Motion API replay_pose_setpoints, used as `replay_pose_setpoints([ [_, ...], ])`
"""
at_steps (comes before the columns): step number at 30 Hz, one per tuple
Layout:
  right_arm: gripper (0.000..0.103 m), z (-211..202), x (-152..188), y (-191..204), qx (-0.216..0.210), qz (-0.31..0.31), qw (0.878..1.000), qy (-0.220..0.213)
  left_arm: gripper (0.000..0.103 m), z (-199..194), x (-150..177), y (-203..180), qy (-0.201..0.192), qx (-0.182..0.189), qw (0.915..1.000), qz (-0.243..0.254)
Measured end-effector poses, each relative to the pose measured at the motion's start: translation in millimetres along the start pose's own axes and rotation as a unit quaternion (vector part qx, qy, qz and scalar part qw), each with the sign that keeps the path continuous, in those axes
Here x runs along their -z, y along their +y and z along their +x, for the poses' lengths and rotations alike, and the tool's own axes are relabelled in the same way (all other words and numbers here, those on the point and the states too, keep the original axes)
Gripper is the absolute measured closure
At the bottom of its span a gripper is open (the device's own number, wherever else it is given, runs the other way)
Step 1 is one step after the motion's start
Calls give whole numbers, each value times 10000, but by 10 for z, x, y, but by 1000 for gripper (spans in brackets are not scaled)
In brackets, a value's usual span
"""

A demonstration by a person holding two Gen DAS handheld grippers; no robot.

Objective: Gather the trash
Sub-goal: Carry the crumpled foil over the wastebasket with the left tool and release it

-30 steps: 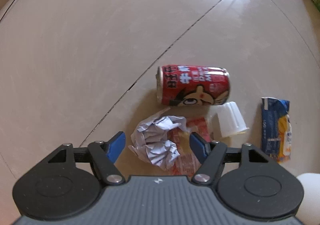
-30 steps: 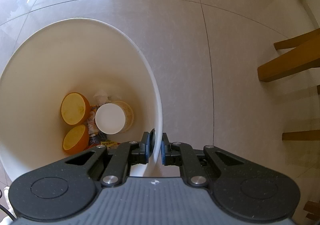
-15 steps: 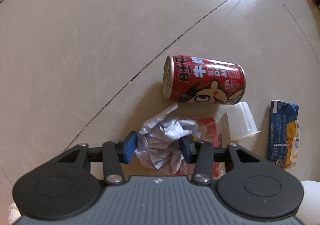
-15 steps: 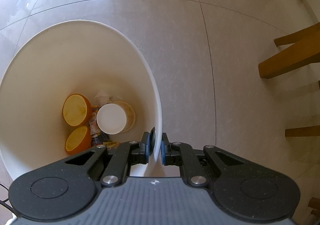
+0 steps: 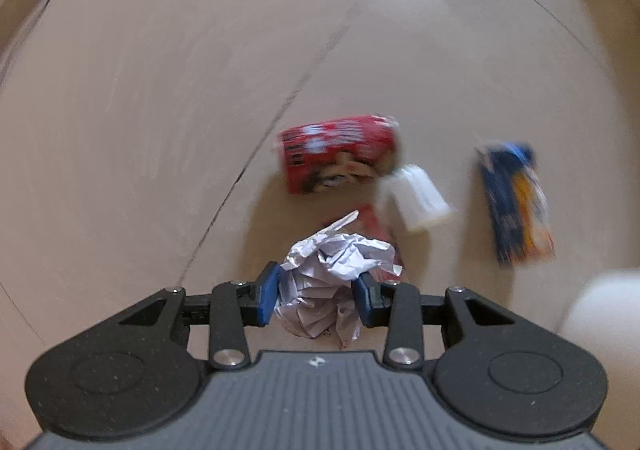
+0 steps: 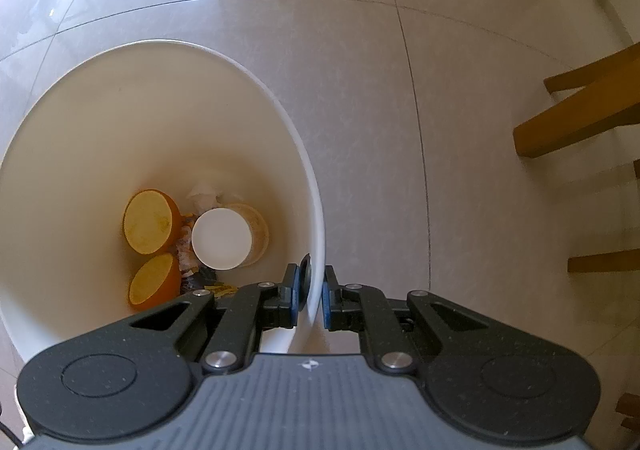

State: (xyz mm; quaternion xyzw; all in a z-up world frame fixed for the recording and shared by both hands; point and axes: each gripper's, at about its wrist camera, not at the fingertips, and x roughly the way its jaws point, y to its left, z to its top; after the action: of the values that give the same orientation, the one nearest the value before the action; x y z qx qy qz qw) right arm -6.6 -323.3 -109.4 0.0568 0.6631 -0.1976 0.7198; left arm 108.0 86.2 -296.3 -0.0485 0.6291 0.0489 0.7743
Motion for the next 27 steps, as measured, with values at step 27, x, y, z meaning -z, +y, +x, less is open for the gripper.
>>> replay_pose_setpoints([
  [27, 91, -14, -54, -161, -371, 273, 9988, 158, 65, -2653, -38, -2735, -669, 1673, 9069, 3809],
])
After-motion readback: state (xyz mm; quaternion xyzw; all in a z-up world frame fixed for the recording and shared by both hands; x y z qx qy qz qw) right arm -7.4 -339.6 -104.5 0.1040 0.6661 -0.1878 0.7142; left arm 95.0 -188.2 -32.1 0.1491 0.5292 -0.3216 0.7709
